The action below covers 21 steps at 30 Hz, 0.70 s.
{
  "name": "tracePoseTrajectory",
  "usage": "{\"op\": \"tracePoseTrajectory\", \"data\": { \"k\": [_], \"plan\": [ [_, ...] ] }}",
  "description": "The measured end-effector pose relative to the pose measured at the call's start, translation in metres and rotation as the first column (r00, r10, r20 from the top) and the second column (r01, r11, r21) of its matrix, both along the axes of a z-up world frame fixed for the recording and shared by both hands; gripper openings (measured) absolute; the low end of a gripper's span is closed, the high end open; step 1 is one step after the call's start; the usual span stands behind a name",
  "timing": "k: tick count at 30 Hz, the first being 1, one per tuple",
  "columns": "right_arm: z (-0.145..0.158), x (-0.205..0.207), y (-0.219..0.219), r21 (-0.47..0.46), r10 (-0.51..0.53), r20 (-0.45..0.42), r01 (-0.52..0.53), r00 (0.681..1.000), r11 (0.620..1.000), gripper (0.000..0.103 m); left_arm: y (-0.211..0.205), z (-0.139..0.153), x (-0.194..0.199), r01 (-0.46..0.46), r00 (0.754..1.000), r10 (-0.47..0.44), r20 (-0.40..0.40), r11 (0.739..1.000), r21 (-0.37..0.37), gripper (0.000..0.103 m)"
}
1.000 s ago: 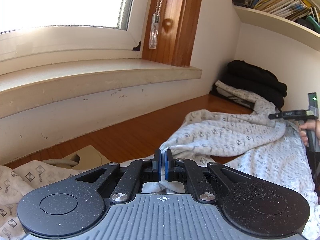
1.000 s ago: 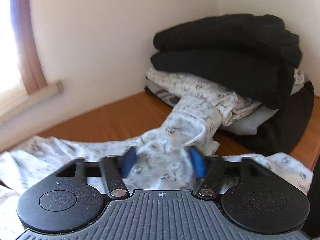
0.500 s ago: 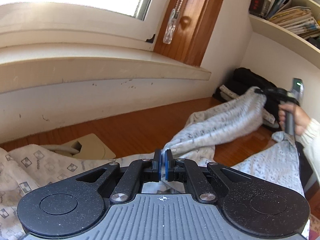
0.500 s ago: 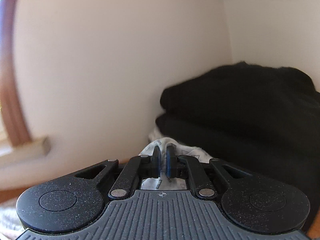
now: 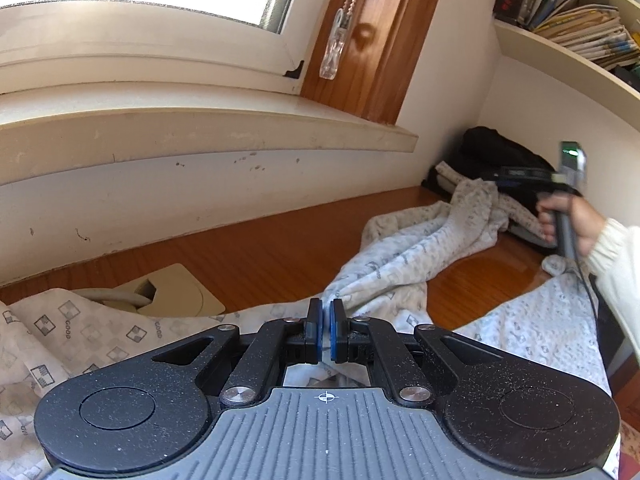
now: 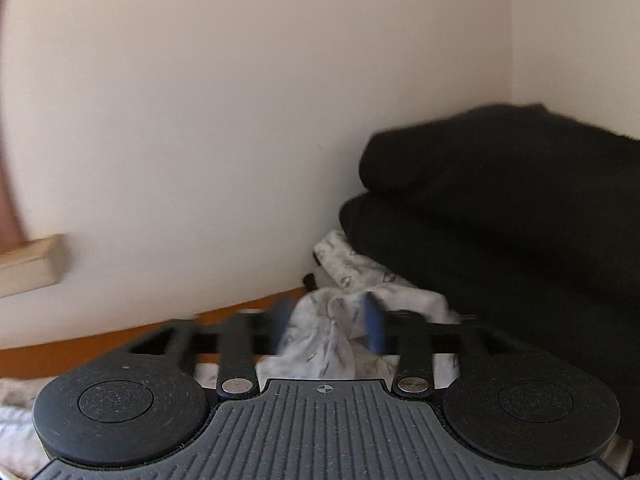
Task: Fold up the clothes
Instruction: 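Open the right tool and release the garment near the black bag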
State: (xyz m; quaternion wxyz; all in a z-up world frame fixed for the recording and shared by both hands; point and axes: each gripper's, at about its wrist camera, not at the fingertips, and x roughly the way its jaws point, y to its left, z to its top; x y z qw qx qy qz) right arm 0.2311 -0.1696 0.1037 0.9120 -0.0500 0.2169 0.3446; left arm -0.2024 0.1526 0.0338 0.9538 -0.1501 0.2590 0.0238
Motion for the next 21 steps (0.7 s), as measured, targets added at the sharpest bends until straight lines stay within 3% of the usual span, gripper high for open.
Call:
{"op": "tracePoseTrajectory", "data": {
  "k": [4, 6, 14, 16, 21],
  "plan": [
    [-0.01, -0.035, -0.018, -0.004, 0.125, -0.072, -0.125, 0.99, 0.992, 0.072, -0.001, 0.0, 0.001, -0.003, 1.0, 0.003, -0.007, 1.0, -0.001, 0.005],
    [-0.024, -0.049, -0.017, -0.011, 0.176, -0.111, -0.178, 0.978, 0.984, 0.073, -0.001, 0.0, 0.002, -0.006, 1.0, 0.006, -0.008, 1.0, -0.007, 0.005],
    [-0.056, -0.077, -0.008, -0.09, 0.243, -0.138, -0.256, 0.96, 0.962, 0.08, -0.002, -0.001, 0.002, -0.011, 1.0, 0.011, -0.012, 1.0, 0.001, 0.005],
    [-0.056, -0.072, -0.011, -0.07, 0.235, -0.155, -0.248, 0.96, 0.966, 0.086, -0.002, -0.001, 0.003, -0.011, 1.0, 0.011, -0.017, 1.0, 0.001, 0.005],
    [-0.056, -0.071, -0.021, -0.025, 0.202, -0.21, -0.212, 0.957, 0.977, 0.087, -0.001, -0.002, 0.005, -0.011, 1.0, 0.011, -0.026, 1.0, -0.005, 0.005]
  ]
}}
